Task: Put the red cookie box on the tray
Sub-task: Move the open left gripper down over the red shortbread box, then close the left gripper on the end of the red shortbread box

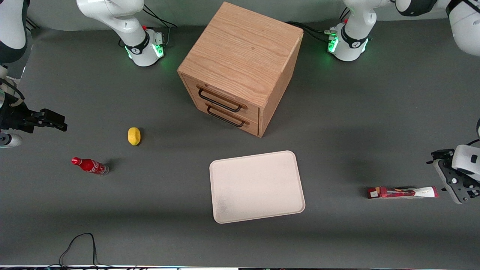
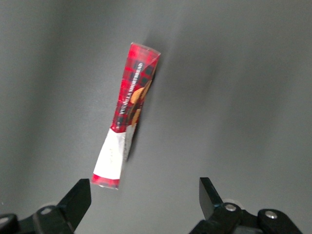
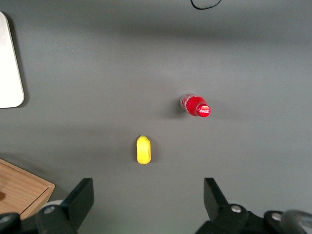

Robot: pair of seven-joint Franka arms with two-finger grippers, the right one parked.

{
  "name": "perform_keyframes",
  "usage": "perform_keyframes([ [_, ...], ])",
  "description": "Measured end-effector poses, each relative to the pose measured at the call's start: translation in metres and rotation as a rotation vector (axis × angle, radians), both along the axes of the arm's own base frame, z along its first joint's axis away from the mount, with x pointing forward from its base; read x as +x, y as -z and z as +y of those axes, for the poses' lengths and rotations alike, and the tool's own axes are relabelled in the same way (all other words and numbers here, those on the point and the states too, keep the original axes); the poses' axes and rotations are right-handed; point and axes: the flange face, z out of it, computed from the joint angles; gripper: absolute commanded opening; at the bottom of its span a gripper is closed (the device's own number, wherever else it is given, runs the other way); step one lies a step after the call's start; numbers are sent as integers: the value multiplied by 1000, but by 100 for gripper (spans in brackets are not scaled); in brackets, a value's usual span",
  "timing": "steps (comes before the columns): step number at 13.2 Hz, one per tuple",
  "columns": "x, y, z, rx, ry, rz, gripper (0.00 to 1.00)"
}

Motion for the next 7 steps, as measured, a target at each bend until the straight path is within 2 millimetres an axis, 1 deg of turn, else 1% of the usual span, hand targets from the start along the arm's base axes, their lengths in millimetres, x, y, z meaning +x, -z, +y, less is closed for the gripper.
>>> perform_keyframes([
  [1, 5, 15, -1, -1, 31, -5, 99],
  [3, 15, 42, -11, -1, 114, -27, 99],
  [5, 21, 62, -17, 2, 186, -41, 99],
  [7, 26, 76, -17, 5, 236, -57, 99],
])
